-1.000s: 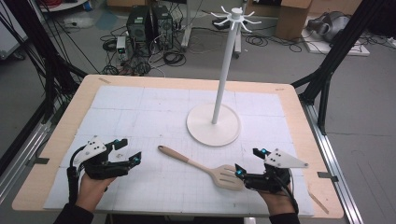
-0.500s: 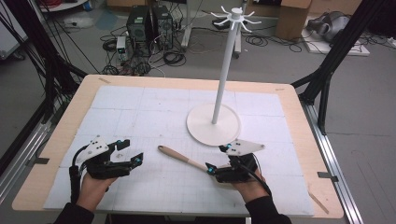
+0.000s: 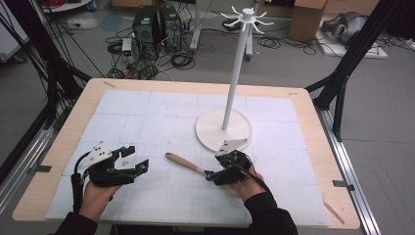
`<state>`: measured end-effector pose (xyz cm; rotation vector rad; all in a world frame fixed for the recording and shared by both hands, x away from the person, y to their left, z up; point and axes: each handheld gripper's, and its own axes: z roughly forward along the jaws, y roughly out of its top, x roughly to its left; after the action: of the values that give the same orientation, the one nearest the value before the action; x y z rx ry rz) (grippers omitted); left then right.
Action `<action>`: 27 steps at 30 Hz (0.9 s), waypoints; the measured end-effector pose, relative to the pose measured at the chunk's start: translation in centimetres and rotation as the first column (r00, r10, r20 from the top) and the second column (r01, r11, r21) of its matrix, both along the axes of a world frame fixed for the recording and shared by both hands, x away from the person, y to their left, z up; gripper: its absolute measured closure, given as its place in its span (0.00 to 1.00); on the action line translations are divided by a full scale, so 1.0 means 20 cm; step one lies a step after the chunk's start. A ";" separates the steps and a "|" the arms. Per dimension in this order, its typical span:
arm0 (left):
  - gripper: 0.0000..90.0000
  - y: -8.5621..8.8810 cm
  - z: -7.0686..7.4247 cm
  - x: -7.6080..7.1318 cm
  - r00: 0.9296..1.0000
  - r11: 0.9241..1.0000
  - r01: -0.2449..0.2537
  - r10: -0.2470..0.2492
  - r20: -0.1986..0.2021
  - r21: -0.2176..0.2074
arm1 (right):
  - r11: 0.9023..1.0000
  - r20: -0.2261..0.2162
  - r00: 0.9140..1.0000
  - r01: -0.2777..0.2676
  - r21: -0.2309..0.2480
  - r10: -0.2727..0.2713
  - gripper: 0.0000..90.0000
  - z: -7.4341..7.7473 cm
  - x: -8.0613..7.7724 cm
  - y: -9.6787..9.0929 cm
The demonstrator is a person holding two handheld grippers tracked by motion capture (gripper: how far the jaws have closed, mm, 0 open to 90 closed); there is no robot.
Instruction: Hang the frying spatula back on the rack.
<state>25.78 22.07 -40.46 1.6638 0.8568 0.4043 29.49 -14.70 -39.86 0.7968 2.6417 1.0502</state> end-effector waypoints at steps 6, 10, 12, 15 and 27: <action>0.25 -0.01 0.00 0.00 1.000 1.000 0.002 -0.002 -0.006 0.000 | 0.998 -0.039 0.999 -0.016 -0.056 0.013 0.42 -0.03 0.02 0.03; 0.25 -0.01 -0.01 0.00 1.000 1.000 0.005 -0.005 -0.009 0.004 | 0.995 -0.063 0.998 -0.032 -0.091 0.026 0.45 -0.04 0.04 0.05; 0.25 -0.01 -0.01 0.00 1.000 1.000 0.008 -0.008 -0.011 0.006 | 0.992 -0.073 0.996 -0.048 -0.113 0.040 0.48 -0.05 0.04 0.06; 0.26 -0.01 -0.01 0.00 1.000 1.000 0.013 -0.013 -0.011 0.005 | 0.988 -0.093 0.994 -0.063 -0.143 0.050 0.52 -0.07 0.05 0.09; 0.26 -0.01 -0.01 0.01 1.000 1.000 0.007 -0.007 -0.016 0.004 | 0.976 -0.124 0.991 -0.075 -0.204 0.050 0.70 -0.11 0.07 0.10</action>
<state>25.91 21.92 -40.63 1.6756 0.8619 0.3889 30.91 -12.80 -42.07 0.7564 2.8336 0.7427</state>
